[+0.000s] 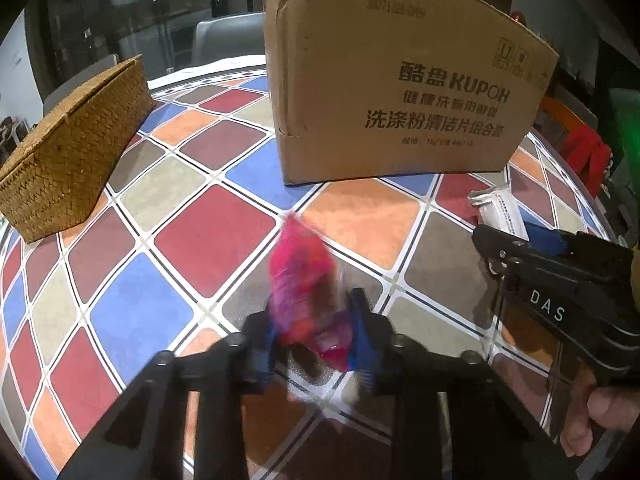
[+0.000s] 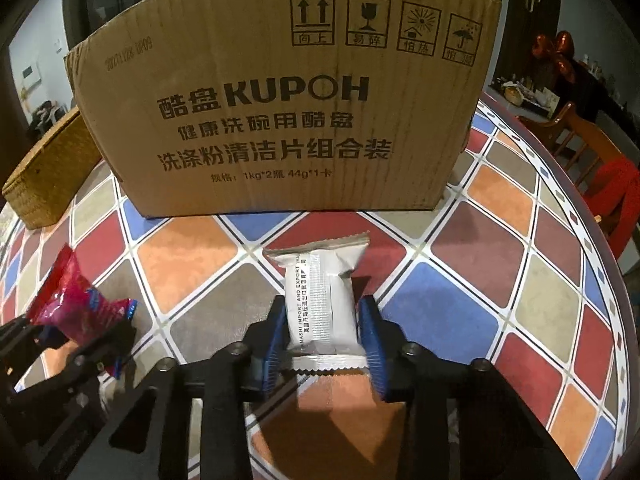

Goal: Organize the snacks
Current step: 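Grasp the red-pink candy bag with left tool while right tool grasps the white packet, then lift both held snacks and carry them over the cardboard box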

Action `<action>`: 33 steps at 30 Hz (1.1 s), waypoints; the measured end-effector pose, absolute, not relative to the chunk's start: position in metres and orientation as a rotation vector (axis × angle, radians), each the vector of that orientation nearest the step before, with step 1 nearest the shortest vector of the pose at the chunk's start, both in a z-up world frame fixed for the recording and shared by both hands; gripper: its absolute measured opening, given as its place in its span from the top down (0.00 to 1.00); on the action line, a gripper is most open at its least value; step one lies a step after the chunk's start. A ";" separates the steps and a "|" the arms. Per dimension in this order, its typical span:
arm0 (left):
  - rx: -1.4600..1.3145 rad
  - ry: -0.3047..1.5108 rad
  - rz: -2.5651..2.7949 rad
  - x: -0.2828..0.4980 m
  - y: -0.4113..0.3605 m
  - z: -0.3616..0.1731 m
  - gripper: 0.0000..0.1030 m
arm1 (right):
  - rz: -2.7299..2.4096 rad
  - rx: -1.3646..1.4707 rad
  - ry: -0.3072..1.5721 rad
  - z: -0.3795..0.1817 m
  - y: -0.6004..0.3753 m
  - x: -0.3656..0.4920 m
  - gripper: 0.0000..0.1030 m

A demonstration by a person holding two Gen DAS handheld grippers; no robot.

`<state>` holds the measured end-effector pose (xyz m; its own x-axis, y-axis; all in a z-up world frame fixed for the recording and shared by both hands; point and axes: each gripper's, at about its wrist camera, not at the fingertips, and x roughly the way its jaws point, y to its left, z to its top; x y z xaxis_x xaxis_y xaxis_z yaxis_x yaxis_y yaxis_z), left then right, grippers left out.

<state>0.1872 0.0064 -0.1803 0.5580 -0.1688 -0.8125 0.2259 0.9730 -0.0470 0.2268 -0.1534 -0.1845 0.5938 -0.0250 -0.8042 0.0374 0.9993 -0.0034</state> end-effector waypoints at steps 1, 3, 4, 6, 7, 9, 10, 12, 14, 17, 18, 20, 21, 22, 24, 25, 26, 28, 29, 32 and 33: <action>0.058 0.953 -0.232 0.188 0.007 -0.180 0.71 | -0.034 0.018 0.934 -0.184 -0.154 0.227 0.67; 0.052 0.953 -0.232 0.187 0.008 -0.180 0.71 | -0.028 0.027 0.929 -0.183 -0.155 0.226 0.70; 0.052 0.949 -0.232 0.187 0.008 -0.179 0.71 | -0.027 0.028 0.928 -0.181 -0.156 0.225 0.70; 0.053 0.938 -0.229 0.185 0.008 -0.176 0.72 | -0.025 0.026 0.921 -0.179 -0.155 0.224 0.70; 0.053 0.935 -0.229 0.185 0.008 -0.175 0.72 | -0.024 0.024 0.917 -0.177 -0.155 0.223 0.70; 0.052 0.928 -0.228 0.184 0.008 -0.172 0.72 | -0.024 0.022 0.910 -0.174 -0.154 0.223 0.70; 0.051 0.925 -0.227 0.184 0.008 -0.170 0.72 | -0.023 0.023 0.907 -0.171 -0.154 0.222 0.70; 0.051 0.919 -0.225 0.183 0.008 -0.168 0.72 | -0.021 0.024 0.897 -0.167 -0.154 0.220 0.70; 0.049 0.913 -0.224 0.182 0.009 -0.165 0.72 | -0.018 0.024 0.890 -0.163 -0.153 0.219 0.70; 0.051 0.901 -0.223 0.180 0.009 -0.161 0.72 | -0.016 0.023 0.875 -0.156 -0.153 0.215 0.70; 0.049 0.893 -0.223 0.180 0.009 -0.160 0.72 | -0.015 0.023 0.872 -0.154 -0.153 0.215 0.70; 0.046 0.886 -0.221 0.178 0.010 -0.156 0.72 | -0.015 0.022 0.862 -0.148 -0.152 0.212 0.70; 0.045 0.880 -0.219 0.177 0.010 -0.153 0.72 | -0.015 0.021 0.858 -0.146 -0.153 0.211 0.70; 0.044 0.877 -0.218 0.177 0.010 -0.152 0.72 | -0.015 0.021 0.853 -0.144 -0.153 0.210 0.70; 0.040 0.871 -0.218 0.175 0.011 -0.148 0.72 | -0.015 0.019 0.845 -0.139 -0.153 0.208 0.70; 0.040 0.866 -0.216 0.174 0.011 -0.146 0.72 | -0.014 0.018 0.841 -0.137 -0.152 0.206 0.70; 0.039 0.864 -0.216 0.174 0.011 -0.144 0.72 | -0.013 0.016 0.837 -0.135 -0.152 0.205 0.70; 0.031 0.858 -0.217 0.173 0.013 -0.140 0.72 | -0.013 0.013 0.828 -0.129 -0.152 0.203 0.70; 0.028 0.856 -0.216 0.172 0.013 -0.137 0.72 | -0.012 0.013 0.822 -0.126 -0.152 0.202 0.70; 0.028 0.844 -0.213 0.171 0.015 -0.130 0.72 | -0.012 0.011 0.808 -0.119 -0.152 0.199 0.70; 0.028 0.840 -0.212 0.170 0.015 -0.128 0.72 | -0.012 0.010 0.803 -0.117 -0.151 0.198 0.70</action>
<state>0.1702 0.0150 -0.1279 0.6474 -0.1756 -0.7416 0.1979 0.9784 -0.0590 0.1980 -0.1515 -0.1169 0.6942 -0.0067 -0.7198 0.0142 0.9999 0.0044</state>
